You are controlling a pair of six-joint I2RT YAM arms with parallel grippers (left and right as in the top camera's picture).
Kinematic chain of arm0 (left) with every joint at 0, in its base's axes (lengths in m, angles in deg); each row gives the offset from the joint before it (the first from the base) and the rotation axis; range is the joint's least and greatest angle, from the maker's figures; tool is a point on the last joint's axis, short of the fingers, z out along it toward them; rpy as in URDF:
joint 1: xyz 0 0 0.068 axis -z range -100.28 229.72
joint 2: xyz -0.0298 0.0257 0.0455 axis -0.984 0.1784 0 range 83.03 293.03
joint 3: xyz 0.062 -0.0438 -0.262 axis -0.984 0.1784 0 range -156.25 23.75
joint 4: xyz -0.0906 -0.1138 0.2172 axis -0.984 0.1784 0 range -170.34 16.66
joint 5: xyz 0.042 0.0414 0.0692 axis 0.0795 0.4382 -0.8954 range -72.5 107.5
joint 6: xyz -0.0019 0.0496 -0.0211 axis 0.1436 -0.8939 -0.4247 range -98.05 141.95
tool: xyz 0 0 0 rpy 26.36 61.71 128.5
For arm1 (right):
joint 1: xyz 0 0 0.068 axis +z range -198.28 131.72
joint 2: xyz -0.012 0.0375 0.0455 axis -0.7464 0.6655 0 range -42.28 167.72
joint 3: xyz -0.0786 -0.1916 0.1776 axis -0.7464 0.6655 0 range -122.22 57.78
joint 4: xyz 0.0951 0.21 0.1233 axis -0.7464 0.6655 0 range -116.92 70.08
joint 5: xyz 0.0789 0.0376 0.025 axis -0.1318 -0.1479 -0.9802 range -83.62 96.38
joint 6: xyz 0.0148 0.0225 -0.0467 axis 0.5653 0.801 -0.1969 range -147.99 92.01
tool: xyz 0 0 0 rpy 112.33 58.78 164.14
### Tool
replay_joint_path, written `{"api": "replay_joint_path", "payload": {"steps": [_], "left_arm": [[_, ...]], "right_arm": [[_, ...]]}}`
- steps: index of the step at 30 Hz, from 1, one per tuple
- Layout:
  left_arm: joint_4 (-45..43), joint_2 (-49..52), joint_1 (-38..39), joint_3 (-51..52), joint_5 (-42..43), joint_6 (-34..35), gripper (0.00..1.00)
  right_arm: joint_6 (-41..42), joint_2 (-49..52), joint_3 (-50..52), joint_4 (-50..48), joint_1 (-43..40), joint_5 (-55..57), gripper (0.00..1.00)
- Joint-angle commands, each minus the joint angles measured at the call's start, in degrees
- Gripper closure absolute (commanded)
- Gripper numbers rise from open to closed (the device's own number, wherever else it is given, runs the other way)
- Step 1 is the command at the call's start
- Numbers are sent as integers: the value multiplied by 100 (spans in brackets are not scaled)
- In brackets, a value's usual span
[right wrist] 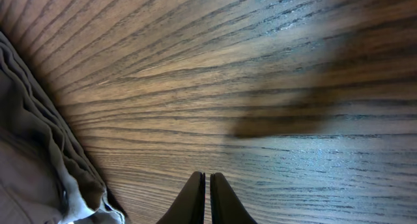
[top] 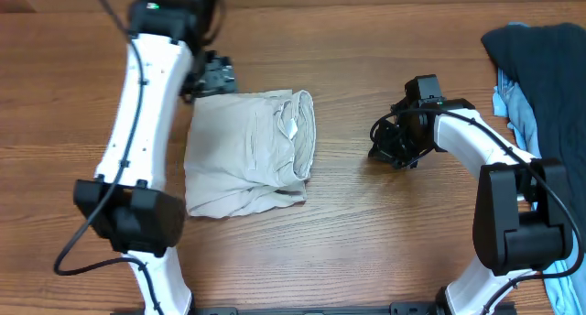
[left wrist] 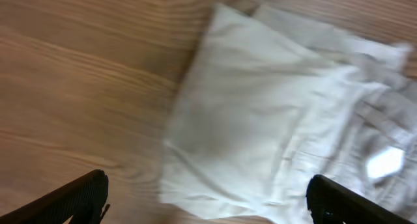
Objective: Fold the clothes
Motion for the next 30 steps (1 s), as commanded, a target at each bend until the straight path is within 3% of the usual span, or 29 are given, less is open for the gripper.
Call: {"api": "replay_joint_path", "payload": {"steps": [1, 3, 5, 7, 10, 13, 16, 17, 18, 19, 22, 26, 30], "left_arm": [[-72, -11, -424, 520, 522, -734, 0], [-407, -11, -710, 1193, 1117, -1296, 0], [-1086, -11, -999, 2114, 2284, -1943, 0], [-1609, -11, -1261, 2837, 2680, -2011, 0], [-2238, -11, -1443, 3689, 3368, -2682, 0], [-2929, -11, -1384, 4389, 3661, -2809, 0], [-3943, -11, -1342, 5130, 4513, -2933, 0], [-4258, -11, -1344, 5370, 4809, -2929, 7], [-4533, -11, -1355, 5619, 4913, -2852, 43], [-4634, -11, -1381, 5718, 4900, -2767, 92], [-4889, -13, -1628, 5858, 4892, -2267, 96], [-5626, -33, -2520, 5855, 4918, -664, 96], [-6170, -33, -3740, 5858, 4918, 470, 96]], "right_arm": [[-157, 7, 24, 63, 15, -55, 92], [-157, 7, 24, 138, 15, -55, 92], [-271, 7, 24, 190, 15, -57, 92], [-393, 7, 24, 280, 15, -55, 92], [-481, 7, 24, 269, 15, -55, 92], [-481, 7, 24, 249, 15, -55, 92], [-481, 7, 24, 251, 15, -55, 92], [-481, 7, 24, 251, 15, -55, 92], [-481, 7, 24, 251, 15, -55, 92], [-481, 7, 24, 251, 15, -55, 92], [-481, 7, 24, 254, 15, -55, 91], [-483, 7, 24, 352, 15, -55, 91], [-481, 7, 24, 472, 15, -55, 91]]}}
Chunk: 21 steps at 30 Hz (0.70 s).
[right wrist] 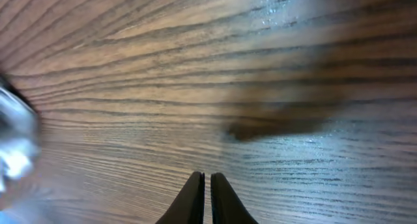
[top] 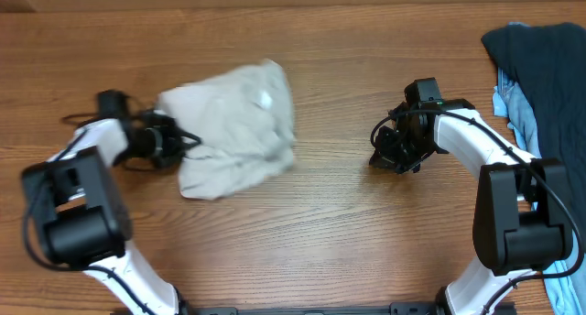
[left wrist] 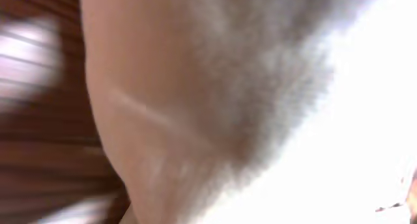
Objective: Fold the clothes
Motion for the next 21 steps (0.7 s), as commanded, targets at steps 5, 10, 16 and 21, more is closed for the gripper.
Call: {"api": "replay_joint_path", "payload": {"steps": [5, 10, 16, 21], "left_arm": [[-555, 129, -1941, -7, -885, 2417, 96], [-857, 129, -2494, -7, -1451, 4024, 96], [-1320, 129, -3161, -7, -1451, 4223, 96], [-1121, 129, -3436, -7, -1353, 3915, 96]], "right_arm": [[-42, 7, 20, 238, 15, -52, 91], [-42, 7, 20, 483, 15, -52, 91], [-42, 7, 20, 621, 15, -52, 91], [-42, 7, 20, 599, 15, -52, 91]]}}
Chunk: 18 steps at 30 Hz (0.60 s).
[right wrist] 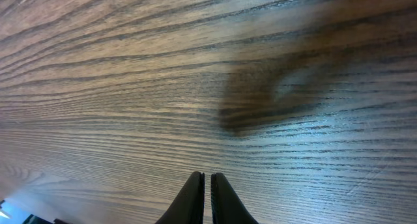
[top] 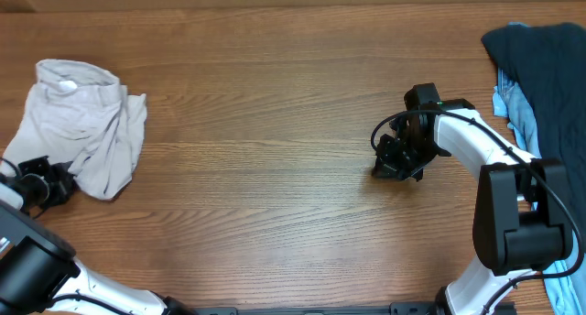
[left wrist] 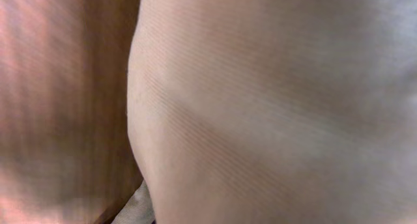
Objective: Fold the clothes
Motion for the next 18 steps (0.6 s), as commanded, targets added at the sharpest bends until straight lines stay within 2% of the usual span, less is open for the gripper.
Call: {"api": "replay_joint_path", "payload": {"steps": [1, 3, 4, 5, 6, 7, 8, 9, 10, 12, 16, 18], "left_arm": [[251, 127, -111, 11, -570, -70, 96], [26, 127, -111, 15, -481, -87, 96], [-308, 127, -101, 15, -162, -212, 86], [-654, 127, -79, 15, 267, -284, 67], [-988, 127, -68, 15, 920, -417, 37], [-1379, 125, -72, 13, 1996, -540, 21], [-1443, 122, -81, 13, 2391, -581, 10], [-1423, 118, -92, 13, 2874, -704, 3], [-1355, 116, -90, 13, 3296, -927, 0], [-612, 74, -81, 13, 3956, -1456, 0], [745, -348, -81, 13, 4315, -2326, 0], [1115, -743, -157, 13, 4301, -2363, 0]], "right_arm": [[-39, 7, 17, -17, 15, -52, 91], [-39, 7, 17, 55, 15, -52, 91], [-39, 7, 17, 87, 15, -52, 91], [-39, 7, 17, 98, 15, -52, 91], [-39, 7, 17, 103, 15, -52, 91], [-39, 7, 17, 105, 15, -52, 91], [-39, 7, 17, 105, 15, -52, 91], [-39, 7, 17, 103, 15, -55, 86], [-39, 7, 17, 103, 15, -52, 86], [-39, 7, 17, 101, 15, -52, 85], [-42, 7, 17, 105, 15, -52, 79], [-44, 7, 17, 105, 15, -55, 78]]}}
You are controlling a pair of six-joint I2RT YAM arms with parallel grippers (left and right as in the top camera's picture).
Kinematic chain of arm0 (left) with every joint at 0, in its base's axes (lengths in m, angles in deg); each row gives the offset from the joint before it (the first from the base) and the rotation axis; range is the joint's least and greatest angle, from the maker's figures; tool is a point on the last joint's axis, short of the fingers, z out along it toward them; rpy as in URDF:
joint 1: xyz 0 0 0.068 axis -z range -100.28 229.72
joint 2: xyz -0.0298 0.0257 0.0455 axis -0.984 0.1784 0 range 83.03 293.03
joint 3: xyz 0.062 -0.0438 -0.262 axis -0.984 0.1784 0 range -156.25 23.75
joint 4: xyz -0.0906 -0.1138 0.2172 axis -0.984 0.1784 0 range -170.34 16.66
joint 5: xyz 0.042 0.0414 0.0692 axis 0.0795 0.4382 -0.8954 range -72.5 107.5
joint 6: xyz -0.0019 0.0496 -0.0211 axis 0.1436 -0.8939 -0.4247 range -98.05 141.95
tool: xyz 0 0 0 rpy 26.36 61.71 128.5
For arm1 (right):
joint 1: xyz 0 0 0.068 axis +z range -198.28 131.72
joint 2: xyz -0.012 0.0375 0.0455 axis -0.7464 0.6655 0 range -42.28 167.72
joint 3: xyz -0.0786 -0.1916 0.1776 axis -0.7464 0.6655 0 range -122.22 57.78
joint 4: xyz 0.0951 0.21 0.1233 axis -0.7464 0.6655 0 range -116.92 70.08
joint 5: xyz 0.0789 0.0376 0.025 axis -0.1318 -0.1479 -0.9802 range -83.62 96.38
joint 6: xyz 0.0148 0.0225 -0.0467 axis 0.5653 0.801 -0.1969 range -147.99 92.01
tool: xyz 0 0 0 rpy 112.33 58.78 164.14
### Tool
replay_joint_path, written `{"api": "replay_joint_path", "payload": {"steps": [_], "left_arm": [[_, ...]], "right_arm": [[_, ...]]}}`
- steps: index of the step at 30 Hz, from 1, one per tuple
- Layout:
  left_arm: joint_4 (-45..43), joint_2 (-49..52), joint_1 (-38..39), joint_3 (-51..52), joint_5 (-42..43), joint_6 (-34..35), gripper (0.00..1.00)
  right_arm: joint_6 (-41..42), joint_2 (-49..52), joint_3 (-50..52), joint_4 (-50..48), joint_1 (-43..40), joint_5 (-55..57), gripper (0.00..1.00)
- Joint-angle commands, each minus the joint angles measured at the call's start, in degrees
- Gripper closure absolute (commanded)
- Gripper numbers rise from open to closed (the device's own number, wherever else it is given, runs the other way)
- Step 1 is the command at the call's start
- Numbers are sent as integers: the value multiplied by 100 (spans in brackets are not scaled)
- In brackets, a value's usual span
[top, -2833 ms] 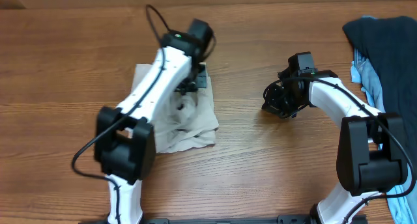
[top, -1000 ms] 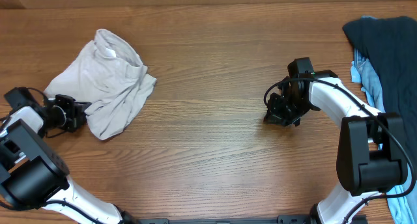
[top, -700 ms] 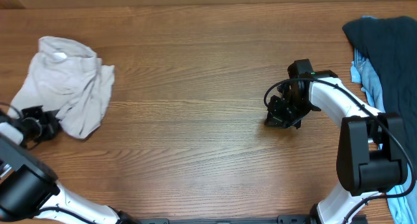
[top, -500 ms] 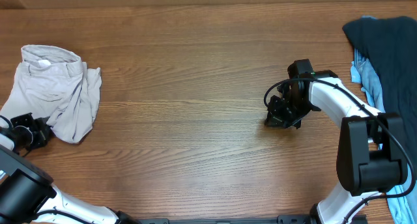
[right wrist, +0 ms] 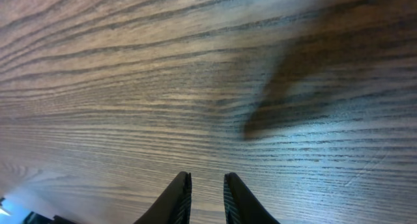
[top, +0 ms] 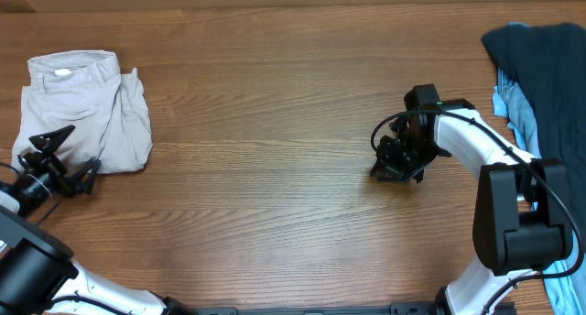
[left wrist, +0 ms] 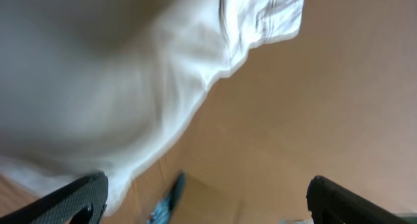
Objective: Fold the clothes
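A folded beige garment (top: 87, 109) lies at the far left of the wooden table (top: 275, 214). My left gripper (top: 78, 150) stands open just off the garment's near edge, holding nothing. In the left wrist view the pale cloth (left wrist: 98, 68) fills the upper left, and the left gripper (left wrist: 205, 201) has its fingers spread wide apart. My right gripper (top: 389, 164) rests low over bare wood right of centre. In the right wrist view the right gripper (right wrist: 207, 198) has its jaws slightly apart with nothing between them.
A pile of dark navy and light blue clothes (top: 540, 68) lies along the right edge of the table, behind the right arm. Bare wood stretches between the beige garment and the right gripper.
The left gripper, which held the beige garment's near edge, now stands open and the garment lies flatter at the far left. The right gripper's jaws have parted slightly.
The folded garment lay left of centre with the open left gripper over its far corner. Then the left gripper was at the garment's left side and the garment sat further left. Then it lay bunched at the far left edge, and now lies released there.
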Motion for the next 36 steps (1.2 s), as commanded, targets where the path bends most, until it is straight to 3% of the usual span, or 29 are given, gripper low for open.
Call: {"api": "replay_joint_path", "payload": {"steps": [1, 4, 7, 9, 13, 14, 17, 19, 21, 22, 23, 27, 36], "left_arm": [[507, -946, -127, -20, 549, -597, 0], [619, -2061, -232, -31, 758, -586, 0], [621, -3628, 203, -31, 933, -1690, 7], [634, -4745, 909, -33, 553, -2433, 8], [1434, -6207, 2874, -61, -1882, -3110, 7], [1974, -6483, 3587, -61, -3169, -3434, 5], [3027, -6612, 4935, -61, -5510, -3976, 0], [3469, -6507, 5501, -59, -6196, -3954, 0], [3757, -6328, 5899, -59, -6601, -3956, 0], [3779, -6286, 5901, -59, -6693, -3956, 0], [3790, -6249, 5901, -59, -6723, -3958, 0], [3731, -5989, 5901, -59, -6671, -3926, 0], [3585, -5058, 5901, -59, -6546, -3805, 0]], "right_arm": [[-24, 7, 17, -11, 15, -55, 78], [-173, 7, 17, -31, 15, -55, 78], [-175, 4, -46, -76, 15, -177, 78], [-601, -66, -249, -72, 15, -748, 78], [-1104, -833, -798, 271, 15, -1252, 77], [-1198, -1397, -933, 289, 15, -1137, 74], [-1207, -2916, -1088, 129, 15, -269, 71], [-1207, -4011, -1088, -44, 15, 184, 66], [-1204, -5331, -1088, -87, 15, 916, 38], [-1204, -5595, -1088, -66, 15, 1106, 16], [-1204, -5796, -1088, -31, 15, 1257, 0], [-1202, -6371, -1088, 341, 15, 1451, 0], [-1202, -6354, -1088, 1274, 15, 1453, 0]]}}
